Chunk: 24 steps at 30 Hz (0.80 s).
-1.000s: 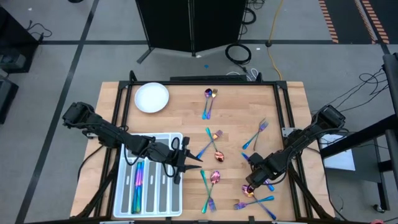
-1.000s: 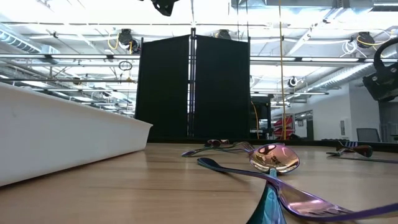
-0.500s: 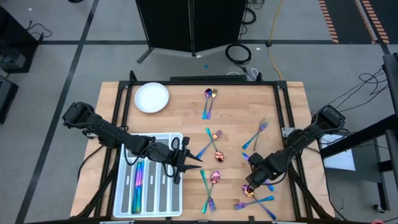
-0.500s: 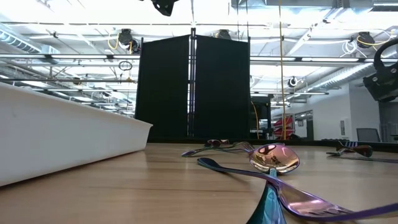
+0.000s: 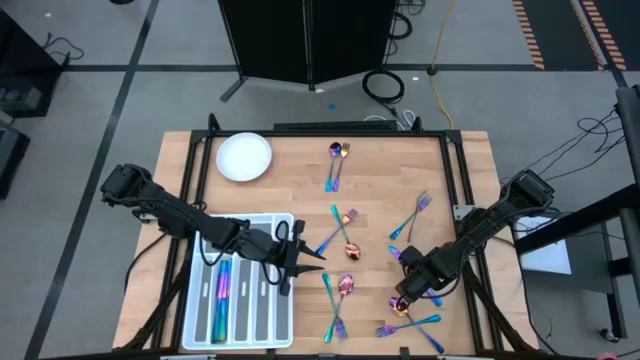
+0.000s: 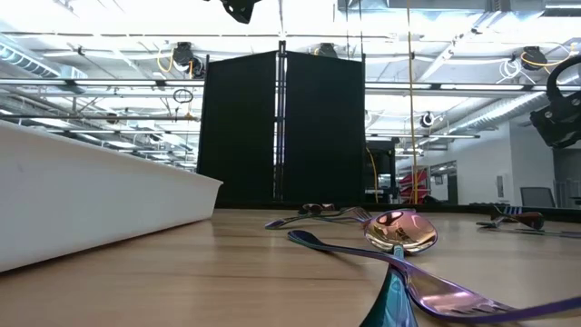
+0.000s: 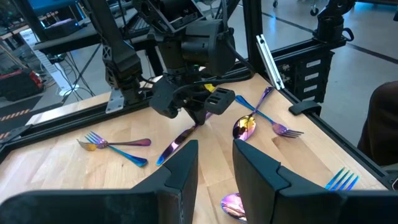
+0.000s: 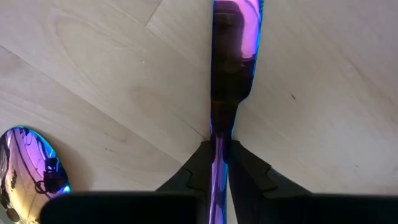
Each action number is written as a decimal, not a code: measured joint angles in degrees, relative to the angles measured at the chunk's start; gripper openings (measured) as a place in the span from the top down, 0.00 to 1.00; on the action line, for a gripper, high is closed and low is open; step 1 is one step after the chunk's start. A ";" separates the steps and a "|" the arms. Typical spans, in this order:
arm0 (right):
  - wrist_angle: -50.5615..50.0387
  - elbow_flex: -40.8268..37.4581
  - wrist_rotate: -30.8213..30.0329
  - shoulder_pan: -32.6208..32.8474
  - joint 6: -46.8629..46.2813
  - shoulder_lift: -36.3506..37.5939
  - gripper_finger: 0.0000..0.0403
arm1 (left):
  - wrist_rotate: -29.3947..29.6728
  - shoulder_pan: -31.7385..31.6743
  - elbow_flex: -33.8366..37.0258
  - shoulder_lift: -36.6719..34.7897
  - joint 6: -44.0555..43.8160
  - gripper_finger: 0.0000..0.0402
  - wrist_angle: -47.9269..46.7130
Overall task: Sort silverware
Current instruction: Put the iridescent blue knife in the silverware tray
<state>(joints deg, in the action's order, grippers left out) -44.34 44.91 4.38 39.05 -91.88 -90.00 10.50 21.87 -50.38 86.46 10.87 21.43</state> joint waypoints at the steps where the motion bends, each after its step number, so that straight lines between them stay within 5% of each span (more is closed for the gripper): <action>1: 0.00 0.00 0.00 0.00 0.02 0.00 0.93 | 0.00 0.00 -0.01 0.00 0.00 0.74 0.00; 14: 1.13 -0.04 -0.06 0.03 1.86 1.70 0.93 | -0.05 0.01 -0.01 0.00 -0.03 0.74 0.50; 19: 3.79 -0.04 -5.06 0.02 3.80 3.97 0.93 | -1.41 0.00 0.08 0.00 0.02 0.74 3.67; 24: 6.69 0.04 -11.66 0.02 6.05 7.17 0.93 | -5.10 -1.47 6.98 0.04 -0.10 0.74 20.14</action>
<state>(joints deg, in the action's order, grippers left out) -37.64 44.95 -7.28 39.07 -85.82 -82.83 5.40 20.40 -43.41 86.50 10.77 41.57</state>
